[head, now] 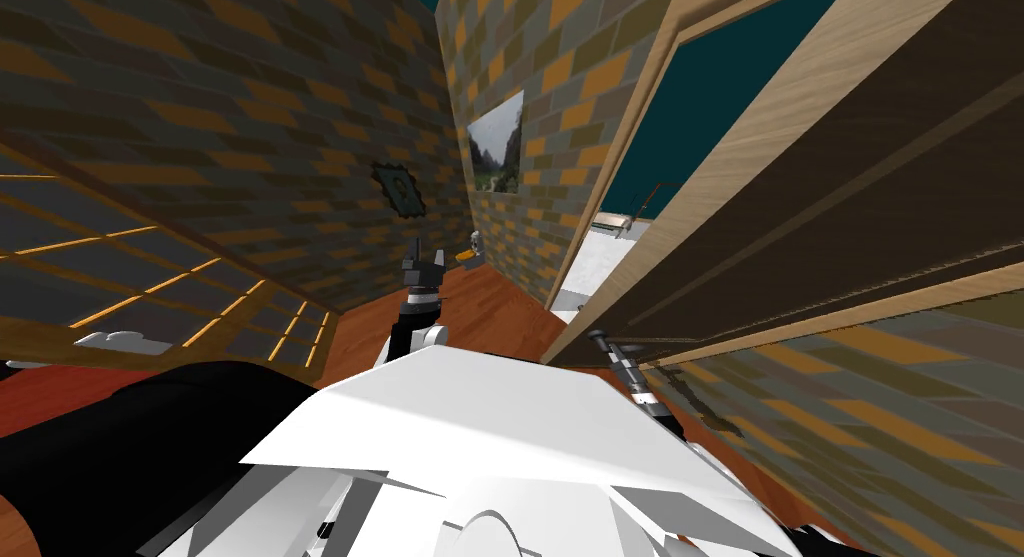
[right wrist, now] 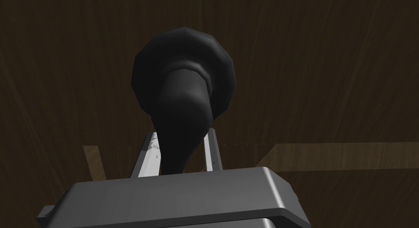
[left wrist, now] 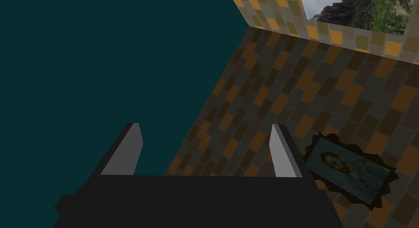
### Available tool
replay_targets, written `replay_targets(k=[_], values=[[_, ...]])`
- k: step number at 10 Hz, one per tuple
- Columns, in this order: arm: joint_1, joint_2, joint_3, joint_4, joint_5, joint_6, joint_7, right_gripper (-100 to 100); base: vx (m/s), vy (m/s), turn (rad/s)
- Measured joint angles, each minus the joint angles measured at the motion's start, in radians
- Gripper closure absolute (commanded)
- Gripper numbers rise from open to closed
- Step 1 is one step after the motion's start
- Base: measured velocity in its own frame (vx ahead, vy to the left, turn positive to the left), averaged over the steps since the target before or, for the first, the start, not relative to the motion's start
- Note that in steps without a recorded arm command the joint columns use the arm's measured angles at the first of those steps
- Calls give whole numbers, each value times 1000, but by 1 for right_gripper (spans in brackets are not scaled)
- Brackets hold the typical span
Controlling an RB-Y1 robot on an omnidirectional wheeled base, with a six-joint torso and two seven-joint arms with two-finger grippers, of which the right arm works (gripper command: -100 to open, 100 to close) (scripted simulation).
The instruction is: Pull the door open
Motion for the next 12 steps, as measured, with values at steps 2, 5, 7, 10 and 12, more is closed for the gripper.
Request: replay_targets(k=[2, 5, 7, 10, 12], values=[[-4, 0, 1, 6, -1, -4, -2, 100, -208, -88, 190], [-11, -3, 3, 15, -3, -12, -3, 100, -210, -67, 160], [-9, -3, 6, 21, -4, -18, -4, 100, -214, -118, 171], [-12, 0, 12, 30, -3, -27, -4, 100, -193, -81, 141], [-16, 2, 15, 39, -2, -30, -6, 100, -115, -33, 105]])
